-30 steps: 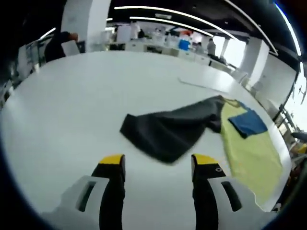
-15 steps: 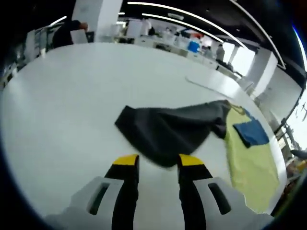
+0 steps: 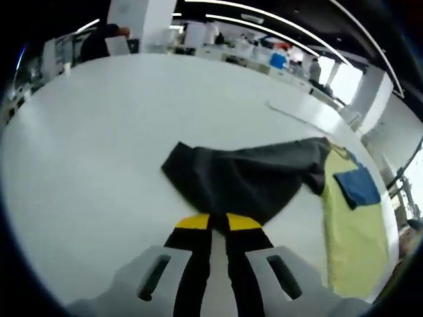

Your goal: Fold the garment on the visible template until the final outline fits inside the template.

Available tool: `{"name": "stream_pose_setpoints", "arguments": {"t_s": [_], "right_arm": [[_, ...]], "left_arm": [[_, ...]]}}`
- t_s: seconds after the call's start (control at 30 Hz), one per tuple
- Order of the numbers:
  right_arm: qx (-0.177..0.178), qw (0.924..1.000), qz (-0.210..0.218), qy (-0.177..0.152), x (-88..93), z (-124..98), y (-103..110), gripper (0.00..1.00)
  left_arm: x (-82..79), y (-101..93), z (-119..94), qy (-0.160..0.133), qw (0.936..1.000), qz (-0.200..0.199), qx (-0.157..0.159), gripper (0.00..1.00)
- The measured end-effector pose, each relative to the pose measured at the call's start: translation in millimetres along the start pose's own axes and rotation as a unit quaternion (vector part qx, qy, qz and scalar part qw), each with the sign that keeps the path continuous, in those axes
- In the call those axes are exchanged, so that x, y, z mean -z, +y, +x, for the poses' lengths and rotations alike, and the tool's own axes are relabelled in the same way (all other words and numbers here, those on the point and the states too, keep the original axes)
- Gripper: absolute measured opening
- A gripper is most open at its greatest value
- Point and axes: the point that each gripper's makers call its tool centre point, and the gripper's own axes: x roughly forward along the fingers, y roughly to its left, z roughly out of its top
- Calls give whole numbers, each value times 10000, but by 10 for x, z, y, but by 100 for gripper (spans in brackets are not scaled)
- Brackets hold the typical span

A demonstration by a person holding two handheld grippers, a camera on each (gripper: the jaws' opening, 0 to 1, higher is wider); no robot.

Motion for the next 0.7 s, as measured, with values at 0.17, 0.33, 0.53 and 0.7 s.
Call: {"name": "stream_pose_setpoints", "arguments": {"t_s": [0.17,0.33,0.53,0.7], "right_arm": [[-6,9999,-79,87,30,4,8,90],[-21,9999,-117,124,36,17,14,90],[-7,9998,-98,187,59,27,-3,90],[-32,9998,-124,179,41,20,-10,91]], "left_arm": [[0,-18,-11,51,9999,128,36,0],[-63,47,1,81,9984,560,-9,0],[-174,147,47,73,9964,839,-45,0],[-202,215,88,152,9947,1016,-37,0]]}}
